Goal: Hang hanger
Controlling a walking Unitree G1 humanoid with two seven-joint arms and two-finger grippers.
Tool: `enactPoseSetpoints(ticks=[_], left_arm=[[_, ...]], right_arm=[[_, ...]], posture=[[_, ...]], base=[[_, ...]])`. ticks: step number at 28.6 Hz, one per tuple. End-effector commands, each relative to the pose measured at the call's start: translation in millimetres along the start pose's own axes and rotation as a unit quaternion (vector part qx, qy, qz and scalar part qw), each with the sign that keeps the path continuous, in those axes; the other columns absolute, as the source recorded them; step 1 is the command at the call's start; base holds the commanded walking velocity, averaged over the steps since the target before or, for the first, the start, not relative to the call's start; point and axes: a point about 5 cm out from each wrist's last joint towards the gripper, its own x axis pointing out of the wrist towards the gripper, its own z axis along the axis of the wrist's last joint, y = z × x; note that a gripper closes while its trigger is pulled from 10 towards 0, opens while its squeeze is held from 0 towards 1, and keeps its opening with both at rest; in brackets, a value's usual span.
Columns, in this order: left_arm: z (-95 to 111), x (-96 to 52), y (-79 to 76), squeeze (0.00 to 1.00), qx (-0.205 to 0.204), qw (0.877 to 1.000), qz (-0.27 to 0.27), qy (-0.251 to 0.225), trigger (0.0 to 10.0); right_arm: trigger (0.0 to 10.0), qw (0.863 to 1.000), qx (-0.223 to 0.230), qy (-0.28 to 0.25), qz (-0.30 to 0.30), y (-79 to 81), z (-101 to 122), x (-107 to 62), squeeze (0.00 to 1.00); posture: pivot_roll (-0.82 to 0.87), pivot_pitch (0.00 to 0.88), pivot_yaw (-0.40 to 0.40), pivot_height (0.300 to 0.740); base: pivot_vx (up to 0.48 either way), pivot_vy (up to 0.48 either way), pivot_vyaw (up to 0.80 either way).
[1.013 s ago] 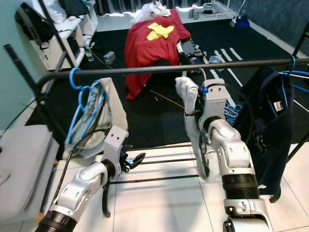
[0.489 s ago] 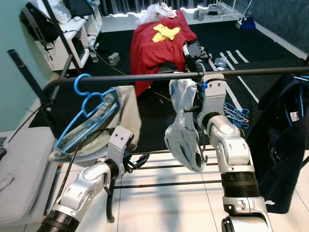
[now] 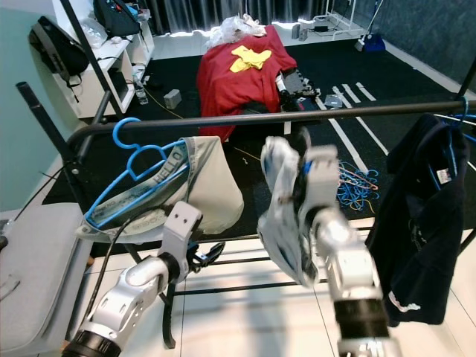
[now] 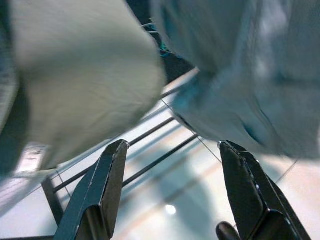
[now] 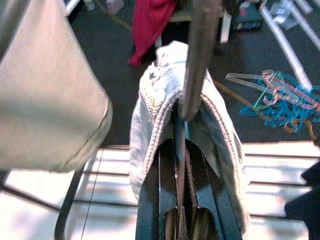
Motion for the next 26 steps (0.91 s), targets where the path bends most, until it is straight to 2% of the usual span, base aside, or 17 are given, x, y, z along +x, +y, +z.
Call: enactPoseSetpoints(ticks=[1, 6, 14, 26], left_arm=[[-1, -4.0, 6.4, 0.0, -0.021, 1.0, 0.017, -0.006, 10.0], [3, -6.3, 7.8, 0.0, -0.035, 0.999, 0.023, -0.021, 10.0], [6, -7.1, 4.7, 0.0, -0.039, 0.999, 0.017, -0.03, 10.0], [10, -4.5, 5.4, 0.0, -0.039, 0.999, 0.009, -0.026, 10.0]], right_arm=[[10.0, 0.999, -0.005, -0.039, 0.02, 11.4, 16, 1.4, 0.0], [10.0, 0.999, -0.008, -0.029, 0.03, 16.7, 9, 4.0, 0.0], [10.0, 0.999, -0.009, -0.02, 0.028, 15.9, 4, 5.8, 0.0], [10.0, 0.999, -0.004, -0.018, 0.028, 17.3, 2, 4.1, 0.0]], posture=[[-0.05, 0.064, 0.031, 0.74], [-0.04, 0.068, 0.007, 0.74], [-0.04, 0.073, 0.012, 0.74], [-0.04, 0.087, 0.027, 0.74]], base=[[0.0, 0.0, 0.0], [0.0, 0.0, 0.0], [0.0, 0.0, 0.0], [-0.367, 0.0, 0.0]])
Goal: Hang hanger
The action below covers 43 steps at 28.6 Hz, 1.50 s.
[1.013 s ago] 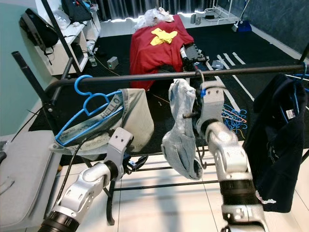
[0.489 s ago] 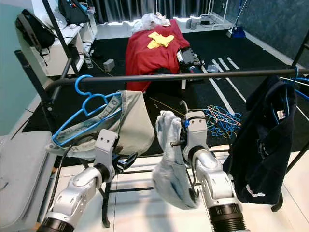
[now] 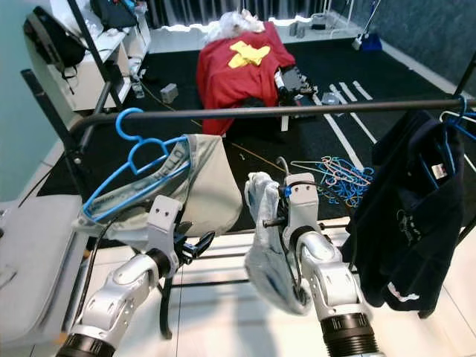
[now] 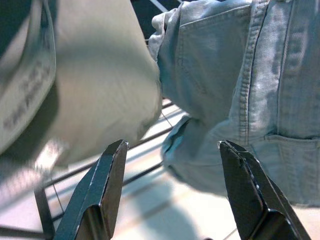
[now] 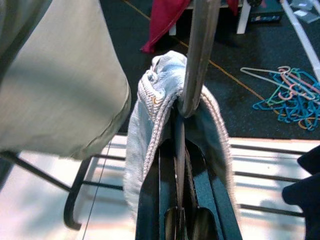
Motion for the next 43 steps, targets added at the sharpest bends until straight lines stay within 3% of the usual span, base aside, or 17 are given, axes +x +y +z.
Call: enactPoseSetpoints(ticks=[1, 15, 33, 39, 40, 42, 43], left_arm=[[-2, -0.8, -0.4, 0.0, -0.006, 1.0, -0.002, 0.005, 10.0], [0, -0.1, -1.7, 0.0, -0.003, 1.0, -0.009, 0.007, 10.0], [-5, 2.6, -6.7, 0.0, 0.012, 0.999, -0.022, 0.033, 10.0], [-4, 4.7, -0.1, 0.0, 0.021, 0.999, 0.003, 0.028, 10.0], [-1, 6.0, 5.1, 0.0, 0.03, 0.999, 0.029, 0.013, 10.0], [2, 7.4, 12.4, 0.0, 0.031, 0.998, 0.06, 0.003, 10.0], [7, 7.8, 21.4, 0.0, 0.038, 0.995, 0.089, -0.007, 10.0]], right_arm=[[10.0, 1.0, 0.0, -0.021, 0.004, 3.6, 7, 0.1, 0.0], [10.0, 1.0, 0.002, -0.02, 0.006, 4.1, 7, 1.0, 0.0], [10.0, 1.0, 0.007, -0.019, -0.002, 1.9, 7, 1.6, 0.0], [10.0, 1.0, 0.005, -0.026, 0.011, 1.8, 10, 2.2, 0.0], [10.0, 0.999, -0.002, -0.028, 0.027, 0.9, 11, 2.0, 0.0], [10.0, 0.997, -0.026, -0.039, 0.059, 0.4, 13, 0.0, 0.0], [10.0, 0.991, -0.067, -0.051, 0.101, -1.0, 14, -4.3, 0.0]], posture=[[-0.04, 0.087, 0.027, 0.74], [-0.04, 0.091, 0.035, 0.74], [-0.05, 0.077, 0.045, 0.74], [-0.05, 0.071, 0.047, 0.74], [-0.05, 0.07, 0.045, 0.74], [-0.05, 0.069, 0.045, 0.74], [-0.05, 0.069, 0.043, 0.74]], base=[[-0.39, 0.0, 0.0], [-0.362, 0.0, 0.0], [0.0, 0.0, 0.0], [0.0, 0.0, 0.0], [0.0, 0.0, 0.0], [0.0, 0.0, 0.0], [0.0, 0.0, 0.0]])
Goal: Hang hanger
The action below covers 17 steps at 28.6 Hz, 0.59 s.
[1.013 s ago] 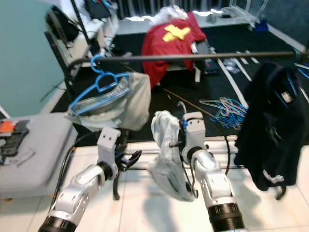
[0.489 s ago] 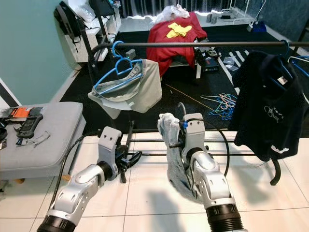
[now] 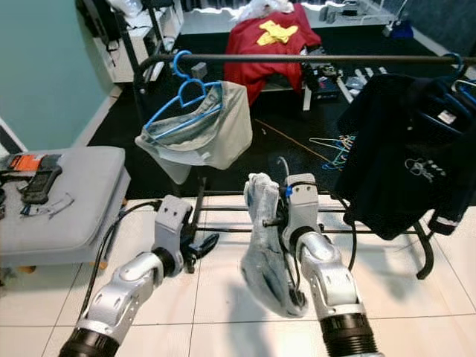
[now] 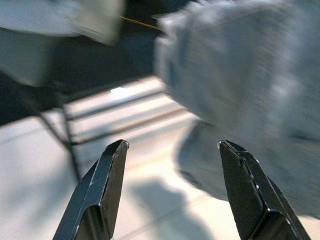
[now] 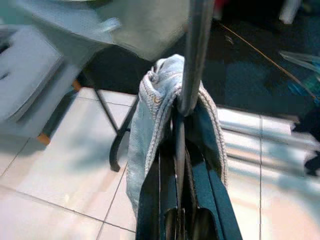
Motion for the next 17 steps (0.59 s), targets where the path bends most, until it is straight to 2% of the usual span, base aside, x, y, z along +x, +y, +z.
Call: enactPoseSetpoints(ticks=[1, 2, 3, 5, 6, 7, 8, 10, 12, 14, 15, 16, 17], left_arm=[[-4, -0.4, 12.4, 0.0, 0.009, 0.999, 0.04, 0.002, 10.0], [-1, -0.2, 24.8, 0.0, 0.015, 0.997, 0.075, 0.002, 10.0], [-1, -0.2, 24.8, 0.0, 0.015, 0.997, 0.075, 0.002, 10.0], [3, -2.7, 47.3, 0.0, 0.035, 0.991, 0.125, 0.001, 10.0], [3, -2.7, 47.3, 0.0, 0.035, 0.991, 0.125, 0.001, 10.0], [6, -6.2, 59.1, 0.0, 0.051, 0.988, 0.145, -0.001, 10.0], [6, -6.2, 59.1, 0.0, 0.051, 0.988, 0.145, -0.001, 10.0], [18, -16.7, 81.1, 0.0, 0.098, 0.983, 0.155, -0.026, 10.0], [32, -24.9, 93.3, 0.0, 0.127, 0.977, 0.164, -0.059, 10.0], [37, -28.1, 97.7, 0.0, 0.131, 0.974, 0.173, -0.072, 10.0], [41, -35.3, 107.0, 0.0, 0.125, 0.973, 0.175, -0.086, 10.0], [41, -35.3, 107.0, 0.0, 0.125, 0.973, 0.175, -0.086, 10.0], [40, -37.6, 108.9, 0.0, 0.11, 0.978, 0.156, -0.083, 10.0]], right_arm=[[10.0, 0.996, -0.045, -0.037, 0.062, 5.0, 10, -2.2, 0.0], [10.0, 0.99, -0.084, -0.049, 0.104, 1.8, 10, -8.7, 0.0], [10.0, 0.99, -0.084, -0.049, 0.104, 1.8, 10, -8.7, 0.0], [10.0, 0.979, -0.113, -0.041, 0.163, -5.2, 7, -20.0, 0.0], [10.0, 0.979, -0.113, -0.041, 0.163, -5.2, 7, -20.0, 0.0], [10.0, 0.972, -0.122, -0.034, 0.196, -7.6, 6, -26.8, 0.0], [10.0, 0.972, -0.122, -0.034, 0.196, -7.6, 6, -26.8, 0.0], [10.0, 0.955, -0.127, 0.0, 0.269, -14.0, 3, -44.6, 0.0], [10.0, 0.945, -0.111, 0.017, 0.306, -19.8, 5, -57.8, 0.0], [10.0, 0.943, -0.111, 0.013, 0.314, -22.7, 9, -62.5, 0.0], [10.0, 0.938, -0.113, -0.005, 0.329, -31.7, 23, -72.3, 0.0], [10.0, 0.938, -0.113, -0.005, 0.329, -31.7, 23, -72.3, 0.0], [10.0, 0.936, -0.114, -0.015, 0.333, -35.2, 30, -75.4, 0.0]], posture=[[-0.05, 0.069, 0.043, 0.74], [-0.05, 0.072, 0.041, 0.74], [-0.05, 0.072, 0.041, 0.74], [-0.05, 0.072, 0.041, 0.74], [-0.05, 0.072, 0.041, 0.74], [-0.05, 0.074, 0.039, 0.74], [-0.05, 0.074, 0.039, 0.74], [-0.05, 0.08, 0.034, 0.74], [-0.04, 0.079, 0.03, 0.74], [-0.04, 0.08, 0.03, 0.74], [-0.04, 0.083, 0.03, 0.74], [-0.04, 0.083, 0.03, 0.74], [-0.04, 0.083, 0.03, 0.74]], base=[[0.0, 0.0, 0.0], [0.0, 0.0, 0.0], [0.0, 0.0, 0.0], [0.0, 0.0, 0.0], [0.0, 0.0, 0.0], [0.0, 0.0, 0.0], [0.0, 0.0, 0.0], [0.0, 0.0, 0.0], [0.0, 0.0, 0.0], [0.0, 0.0, 0.0], [0.0, 0.0, 0.0], [0.0, 0.0, 0.0], [0.0, 0.0, 0.0]])
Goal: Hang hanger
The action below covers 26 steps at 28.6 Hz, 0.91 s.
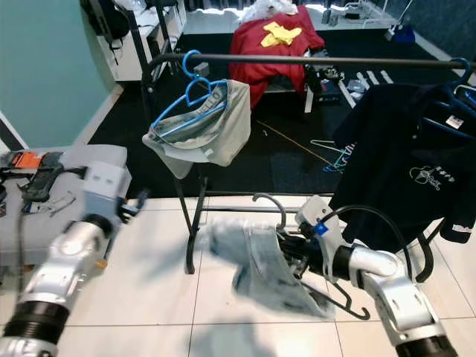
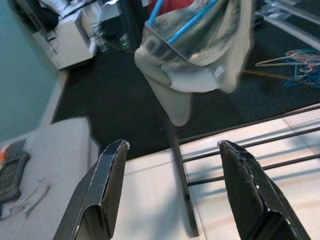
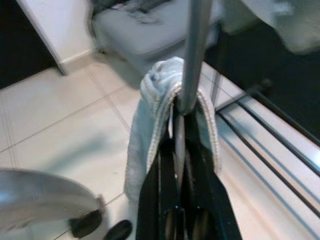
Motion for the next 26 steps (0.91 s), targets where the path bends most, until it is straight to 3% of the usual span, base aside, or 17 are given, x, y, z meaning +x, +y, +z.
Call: enactPoseSetpoints(ticks=[1, 2, 5, 6, 8, 10, 12, 14, 15, 16, 17, 18, 20, 21, 22, 23, 26], left_arm=[[-2, -4.8, 8.0, 0.0, 0.0, 1.0, -0.008, 0.004, 10.0], [-7, -9.9, 5.4, 0.0, -0.016, 0.997, -0.079, 0.013, 10.0], [-7, -9.9, 5.4, 0.0, -0.016, 0.997, -0.079, 0.013, 10.0], [-14, -16.5, 8.6, 1.0, -0.047, 0.986, -0.152, 0.038, 10.0], [-14, -16.5, 8.6, 1.0, -0.047, 0.986, -0.152, 0.038, 10.0], [-18, -23.2, 7.7, 1.0, -0.117, 0.97, -0.205, 0.063, 10.0], [-18, -23.2, 7.7, 1.0, -0.117, 0.97, -0.205, 0.063, 10.0], [-13, -29.7, -5.4, 1.0, -0.182, 0.948, -0.254, 0.051, 10.0], [-13, -29.7, -5.4, 1.0, -0.182, 0.948, -0.254, 0.051, 10.0], [-11, -33.0, -16.1, 0.88, -0.201, 0.938, -0.281, 0.04, 10.0], [-11, -33.0, -16.1, 0.88, -0.201, 0.938, -0.281, 0.04, 10.0], [-9, -35.8, -28.5, 0.0, -0.223, 0.925, -0.305, 0.029, 10.0], [-9, -35.8, -28.5, 0.0, -0.223, 0.925, -0.305, 0.029, 10.0], [-6, -36.1, -38.5, 0.0, -0.251, 0.914, -0.318, 0.018, 10.0], [-6, -36.1, -38.5, 0.0, -0.251, 0.914, -0.318, 0.018, 10.0], [0, -35.5, -45.7, 0.0, -0.298, 0.896, -0.329, 0.002, 10.0], [4, -34.9, -49.3, 0.0, -0.329, 0.883, -0.336, -0.008, 10.0]], right_arm=[[10.0, 0.999, -0.016, -0.035, 0.007, -0.6, 16, -6.5, 0.0], [10.0, 0.999, -0.02, -0.041, 0.011, -4.0, 24, -11.9, 0.0], [10.0, 0.999, -0.02, -0.041, 0.011, -4.0, 24, -11.9, 0.0], [10.0, 0.997, -0.026, -0.061, 0.048, 0.0, 36, -14.0, 0.0], [10.0, 0.997, -0.026, -0.061, 0.048, 0.0, 36, -14.0, 0.0], [10.0, 0.992, -0.028, -0.095, 0.079, 6.5, 49, -13.4, 0.0], [10.0, 0.992, -0.028, -0.095, 0.079, 6.5, 49, -13.4, 0.0], [10.0, 0.987, -0.025, -0.119, 0.1, 11.7, 58, -12.9, 0.0], [10.0, 0.987, -0.025, -0.119, 0.1, 11.7, 58, -12.9, 0.0], [10.0, 0.986, -0.023, -0.124, 0.107, 12.3, 61, -12.9, 0.0], [10.0, 0.986, -0.023, -0.124, 0.107, 12.3, 61, -12.9, 0.0], [10.0, 0.985, -0.018, -0.125, 0.114, 12.2, 62, -13.5, 0.0], [10.0, 0.985, -0.018, -0.125, 0.114, 12.2, 62, -13.5, 0.0], [10.0, 0.985, -0.015, -0.125, 0.117, 11.4, 63, -13.7, 0.0], [10.0, 0.985, -0.015, -0.125, 0.117, 11.4, 63, -13.7, 0.0], [10.0, 0.986, -0.017, -0.121, 0.118, 10.5, 63, -13.2, 0.0], [10.0, 0.986, -0.019, -0.117, 0.118, 10.0, 62, -13.0, 0.0]], posture=[[-0.04, 0.083, 0.03, 0.74], [-0.04, 0.084, 0.031, 0.74], [-0.04, 0.084, 0.031, 0.74], [-0.04, 0.083, 0.041, 0.74], [-0.04, 0.083, 0.041, 0.74], [-0.03, 0.082, 0.044, 0.74], [-0.03, 0.082, 0.044, 0.74], [-0.03, 0.08, 0.044, 0.74], [-0.03, 0.08, 0.044, 0.74], [-0.03, 0.078, 0.044, 0.74], [-0.03, 0.078, 0.044, 0.74], [-0.03, 0.077, 0.043, 0.74], [-0.03, 0.077, 0.043, 0.74], [-0.04, 0.079, 0.04, 0.74], [-0.04, 0.079, 0.04, 0.74], [-0.04, 0.081, 0.038, 0.74], [-0.04, 0.081, 0.038, 0.74]], base=[[0.0, 0.0, 0.0], [0.0, 0.0, 0.0], [0.0, 0.0, 0.0], [0.0, 0.0, 0.0], [0.0, 0.0, 0.0], [0.0, 0.0, 0.0], [0.0, 0.0, 0.0], [0.0, 0.0, 0.0], [0.0, 0.0, 0.0], [0.0, 0.0, 0.0], [0.0, 0.0, 0.0], [0.0, 0.0, 0.0], [0.0, 0.0, 0.0], [0.0, 0.0, 0.0], [0.0, 0.0, 0.0], [0.0, 0.0, 0.0], [0.0, 0.0, 0.0]])
